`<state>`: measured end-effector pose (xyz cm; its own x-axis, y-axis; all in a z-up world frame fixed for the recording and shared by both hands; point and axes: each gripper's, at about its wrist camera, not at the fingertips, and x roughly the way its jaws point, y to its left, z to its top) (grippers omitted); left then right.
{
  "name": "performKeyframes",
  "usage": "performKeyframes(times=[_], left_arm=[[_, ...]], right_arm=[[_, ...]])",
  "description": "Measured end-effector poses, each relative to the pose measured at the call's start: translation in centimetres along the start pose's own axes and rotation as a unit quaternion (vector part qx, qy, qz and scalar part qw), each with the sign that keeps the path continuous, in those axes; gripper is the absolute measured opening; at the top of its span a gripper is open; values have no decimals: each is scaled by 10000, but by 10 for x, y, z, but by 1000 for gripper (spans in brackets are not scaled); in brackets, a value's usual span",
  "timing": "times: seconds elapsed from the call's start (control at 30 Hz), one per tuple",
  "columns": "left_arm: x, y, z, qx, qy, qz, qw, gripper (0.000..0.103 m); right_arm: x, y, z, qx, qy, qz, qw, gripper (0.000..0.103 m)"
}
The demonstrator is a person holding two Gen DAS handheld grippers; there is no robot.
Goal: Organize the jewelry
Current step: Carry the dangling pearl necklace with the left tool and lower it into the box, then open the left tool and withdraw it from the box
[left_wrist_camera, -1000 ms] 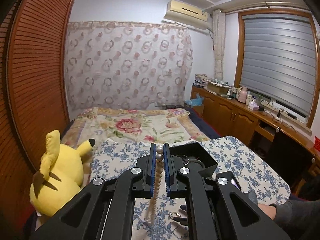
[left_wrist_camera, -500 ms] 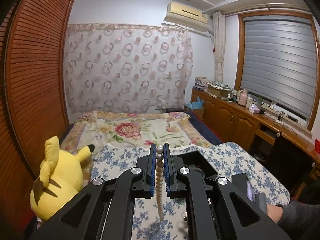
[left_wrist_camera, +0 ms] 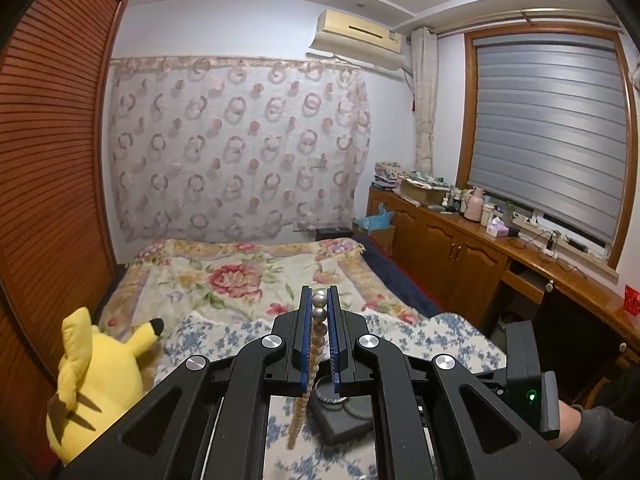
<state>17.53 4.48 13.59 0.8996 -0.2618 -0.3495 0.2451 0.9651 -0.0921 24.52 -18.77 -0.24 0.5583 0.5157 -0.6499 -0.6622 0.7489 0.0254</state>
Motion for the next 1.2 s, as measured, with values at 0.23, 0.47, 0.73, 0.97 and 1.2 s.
performKeyframes(times=[0.23,0.47,0.73,0.97,1.2], left_arm=[[27,-13,17,-69,72,-214,9997,6],[66,-31,-1,0,416,-364,9985,6],[102,-32,-50,-33,1011,-370,9942,7],[110,-22,-78,-8,1233,-253,9921,8],[97,-13,-90,23,1203,-103,9927,25]], right_arm=[[13,-24,9,112,38,-151,9998,20],[32,-36,6,242,140,-208,9994,20],[52,-36,0,306,274,-173,9990,20],[63,-39,-4,417,297,-181,9985,22],[54,-46,-4,535,161,-126,9984,34]])
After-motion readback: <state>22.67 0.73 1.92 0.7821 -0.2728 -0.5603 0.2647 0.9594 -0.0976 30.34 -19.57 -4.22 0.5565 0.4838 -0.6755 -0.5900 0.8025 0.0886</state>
